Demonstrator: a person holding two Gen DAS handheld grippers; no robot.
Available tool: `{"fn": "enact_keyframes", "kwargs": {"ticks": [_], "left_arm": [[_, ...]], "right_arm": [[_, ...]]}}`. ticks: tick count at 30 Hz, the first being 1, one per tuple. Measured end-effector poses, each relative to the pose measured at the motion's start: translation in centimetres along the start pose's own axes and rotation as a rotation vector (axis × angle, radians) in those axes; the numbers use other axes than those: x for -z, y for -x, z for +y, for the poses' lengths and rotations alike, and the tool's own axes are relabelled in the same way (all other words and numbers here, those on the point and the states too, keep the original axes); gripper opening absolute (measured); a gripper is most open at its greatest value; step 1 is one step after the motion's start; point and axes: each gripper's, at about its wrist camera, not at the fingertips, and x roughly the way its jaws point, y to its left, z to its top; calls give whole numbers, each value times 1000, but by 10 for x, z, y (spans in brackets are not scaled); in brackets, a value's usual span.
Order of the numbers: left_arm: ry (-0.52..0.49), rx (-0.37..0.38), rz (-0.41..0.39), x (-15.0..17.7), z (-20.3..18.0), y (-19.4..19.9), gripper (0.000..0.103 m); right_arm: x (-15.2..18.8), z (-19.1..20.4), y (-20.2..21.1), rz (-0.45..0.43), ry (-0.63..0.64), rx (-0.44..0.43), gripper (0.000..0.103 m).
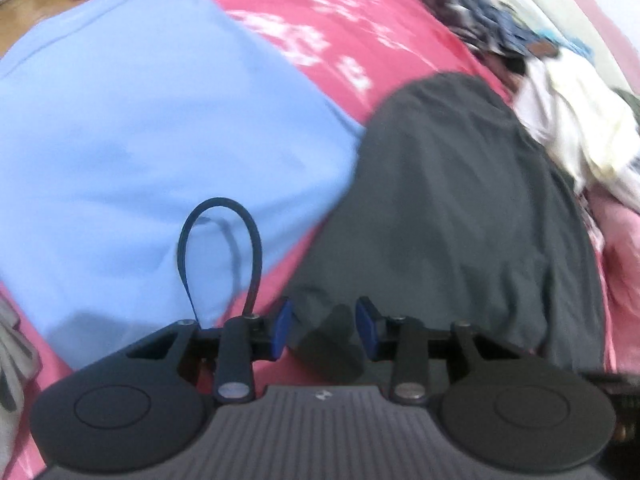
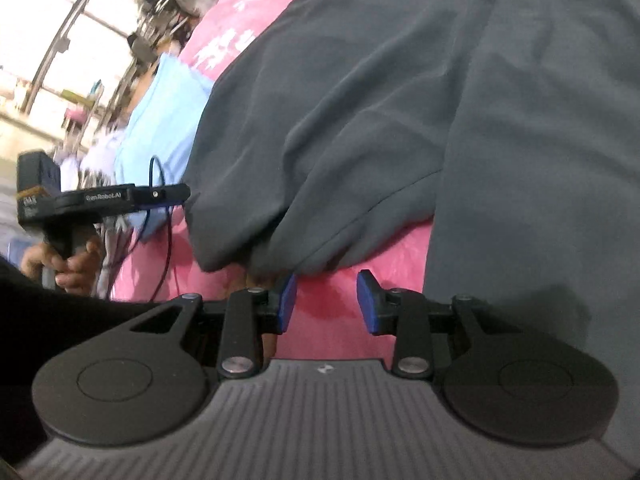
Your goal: Fold clothes
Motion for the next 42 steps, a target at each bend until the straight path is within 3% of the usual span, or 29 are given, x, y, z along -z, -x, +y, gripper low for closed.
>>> {"fn": "enact_keyframes", "kwargs": {"ticks": [3,11,15,17,18,20,25,27,32,33,35,38,42], "left_arm": [[7,-8,-11,-4,6,-5,37],[56,83,3,-15,18,-14,41],[42,85,17,-20,17,-21,23],[31,91,30,-20,17,-20,6],[35,103,36,-20,17,-19,3],[72,158,36,-21,20,-16,2],[196,312,32,-28,29,-6,1],[258,369,24,-33,34,-5,2],[340,421,-13,-47,36,-8,1],[356,428,-18,-50,37,-9,1],[375,431,-39,-58,37,-10,1],[388,421,-71,-67,40,-9,2],[429,399,-48,-71,48,-18,2]], "right_arm": [[6,-11,-6,-25,-76,-12,33],[17,-25,-19,-76,-134,-9,33],[15,-32,-25,-177,-248,-40,34],[20,-35,-27,-230,-311,-64,34],[24,-35,-28,-244,-333,-67,34],[33,-35,-28,-267,-372,-71,34],[41,-34,-34,-176,-412,-84,34],[45,-40,-27,-191,-450,-88,34],[51,-34,-32,-203,-456,-71,35],[50,-30,-34,-203,-431,-62,33],[48,-26,-31,-206,-393,-31,7],[48,-37,-14,-244,-420,-15,4],[58,-63,7,-346,-570,-74,6]]}}
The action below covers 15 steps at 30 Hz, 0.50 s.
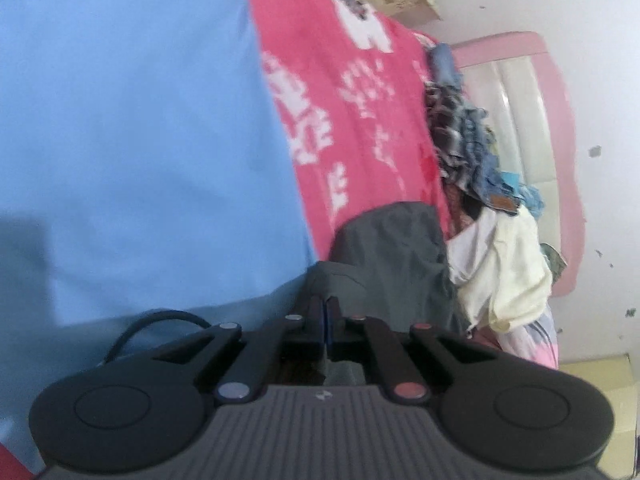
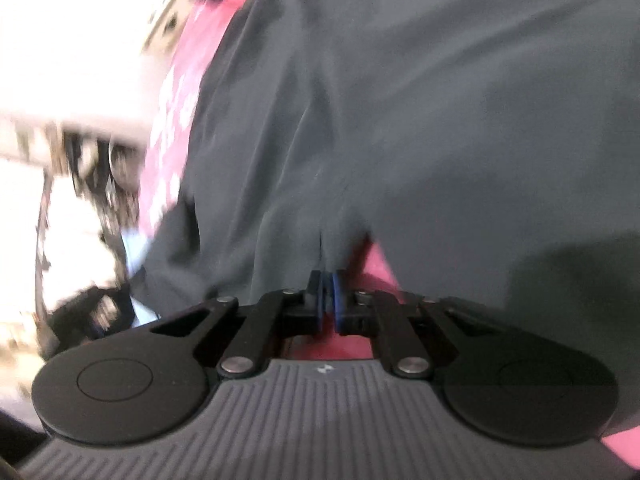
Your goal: Fold clothes
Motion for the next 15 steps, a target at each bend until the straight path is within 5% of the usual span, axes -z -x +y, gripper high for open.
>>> {"fn": "enact_keyframes", "kwargs": {"ticks": [4,8,15], "left_arm": [[21,-14,5,-2,6,-4,2],[34,-13,2,-8,6,-10,2],[41,-22,7,-12,7,-21,2]], "right_arm": [[13,-12,5,12,-39,-92,12],[33,-1,-10,70,89,-81,40],[49,-4,-37,11,121,-133,46]]}}
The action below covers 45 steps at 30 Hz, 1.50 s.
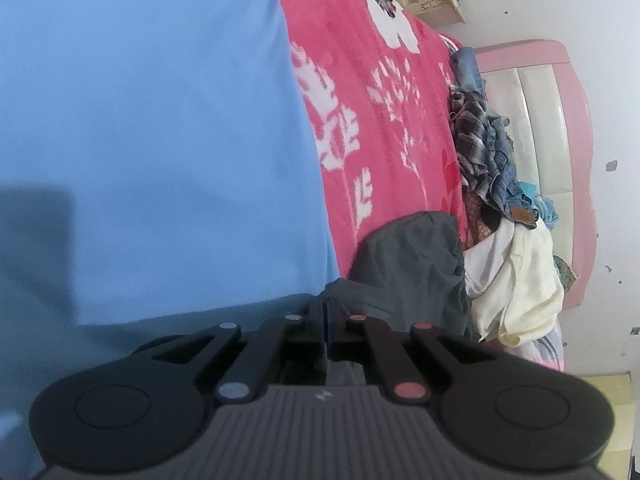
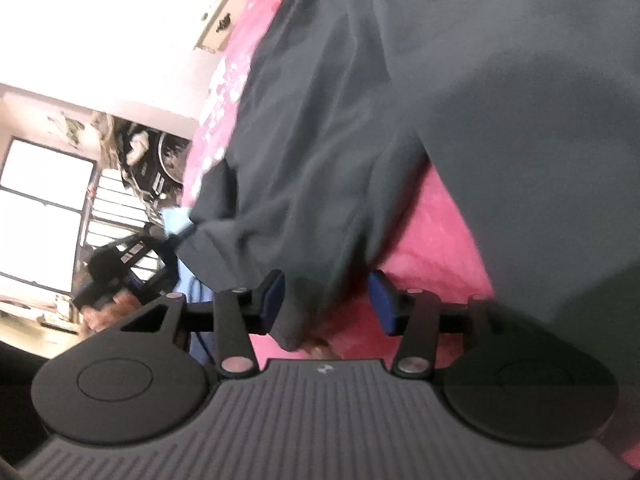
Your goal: Fold clothes
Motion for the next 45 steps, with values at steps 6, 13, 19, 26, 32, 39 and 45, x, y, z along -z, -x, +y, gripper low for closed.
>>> {"fn": "enact_keyframes", "kwargs": {"ticks": [6,13,19,26,32,39,45], "left_arm": [[6,-9,1,0,2,-6,2],[21,-7,3,0,3,-2,2],[1,28,19,5,-7,26,3],[-132,-57,90,36,-23,64,2],[-142,-111,61,46,-6,62,2],[-137,-113,50,37,-5,55,2],[-88,-94,37,34,4,53,2]], "right_arm": [[5,1,-19,52,-49,-86,46],[7,-8,-7,86,-128,-180,10],[-27,-5,49,15,-146,-448,9],[-41,17,100,72,33,-481,5],[-27,-13,97,140,-25,-263,9],[1,-28,80,91,-68,-123,53],[21,-19,57,69,-54,-145,56]]}}
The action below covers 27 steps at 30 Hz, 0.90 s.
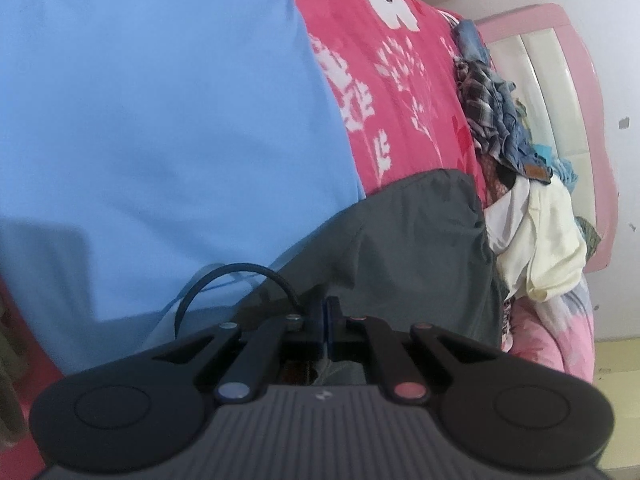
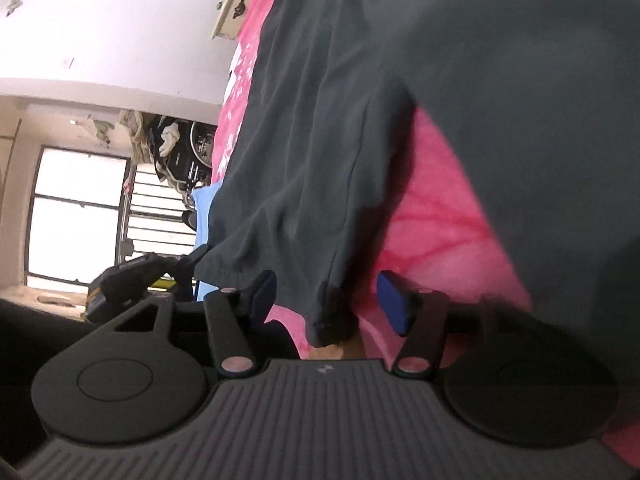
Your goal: Fold clothes
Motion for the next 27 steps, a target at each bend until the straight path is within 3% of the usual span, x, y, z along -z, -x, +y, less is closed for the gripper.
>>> {"fn": "enact_keyframes", "kwargs": {"ticks": [5,7,8,9,11,15,19,24,27], "left_arm": [[76,43,-21,-1,10,-5,2],[98,55,-33,-1,11,-5,2],[93,55,-38,-2,10,-5,2],[86,57,-39,-2,8,-3,2],[68,59,-34,-1,3,2,2],[52,86,-5,5,-2,15,2],[23,58,26,14,-3,20,2],[-41,8,40,19,-6,18,1],[-79,-25,31,18,-7,17,1]], "right_arm": [[5,-1,-28,13,3,-19,52],[5,-1,-34,56,-6,-22,29],[5,0,-37,79,-12,-22,9],[3,1,-36,88,-12,-30,5],[-10,4,-18,40,-6,-87,2],[-42,15,39,-123,-21,-280,1],[-47,24,61,-128,9,-315,1],[-35,41,42,-2,53,-264,0],[-29,36,29,82,63,-142,0]]}}
